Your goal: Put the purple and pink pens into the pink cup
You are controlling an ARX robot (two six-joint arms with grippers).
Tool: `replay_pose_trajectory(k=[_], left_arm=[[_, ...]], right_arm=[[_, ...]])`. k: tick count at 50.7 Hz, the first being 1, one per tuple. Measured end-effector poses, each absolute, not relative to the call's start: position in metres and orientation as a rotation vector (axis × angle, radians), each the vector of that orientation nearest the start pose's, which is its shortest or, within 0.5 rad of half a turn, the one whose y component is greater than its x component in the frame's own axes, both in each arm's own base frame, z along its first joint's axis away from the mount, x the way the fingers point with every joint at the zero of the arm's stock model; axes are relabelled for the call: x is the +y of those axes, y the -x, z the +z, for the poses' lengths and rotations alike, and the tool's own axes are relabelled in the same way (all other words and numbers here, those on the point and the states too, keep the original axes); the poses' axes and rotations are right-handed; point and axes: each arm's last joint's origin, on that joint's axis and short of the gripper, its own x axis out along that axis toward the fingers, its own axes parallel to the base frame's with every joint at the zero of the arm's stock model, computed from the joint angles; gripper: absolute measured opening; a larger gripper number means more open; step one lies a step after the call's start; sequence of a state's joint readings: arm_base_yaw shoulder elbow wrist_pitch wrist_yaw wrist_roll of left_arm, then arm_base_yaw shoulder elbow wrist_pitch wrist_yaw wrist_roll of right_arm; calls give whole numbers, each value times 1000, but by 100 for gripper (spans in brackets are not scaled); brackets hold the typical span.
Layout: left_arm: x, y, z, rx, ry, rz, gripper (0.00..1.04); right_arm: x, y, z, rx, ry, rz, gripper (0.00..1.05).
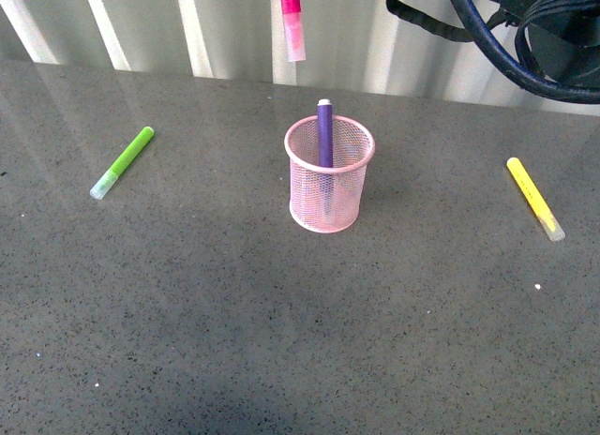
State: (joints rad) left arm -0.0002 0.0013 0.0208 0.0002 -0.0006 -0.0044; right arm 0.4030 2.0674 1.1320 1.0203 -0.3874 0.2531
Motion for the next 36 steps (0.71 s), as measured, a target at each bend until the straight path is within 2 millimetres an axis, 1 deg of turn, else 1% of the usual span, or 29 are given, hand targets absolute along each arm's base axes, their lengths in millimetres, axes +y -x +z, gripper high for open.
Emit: replay_pose_trajectory(k=[8,13,20,36], left_arm=[[0,-96,171,-20,5,0,98],[0,-96,171,-20,5,0,98],[0,-96,171,-20,5,0,98],[0,-96,171,-20,5,0,98]], right_arm=[[184,-397,175,40,-245,806,11],[185,-399,164,78,-245,801,11],[184,-401,155,110,-236,794,11],[184,-401,151,120,-227,788,11]])
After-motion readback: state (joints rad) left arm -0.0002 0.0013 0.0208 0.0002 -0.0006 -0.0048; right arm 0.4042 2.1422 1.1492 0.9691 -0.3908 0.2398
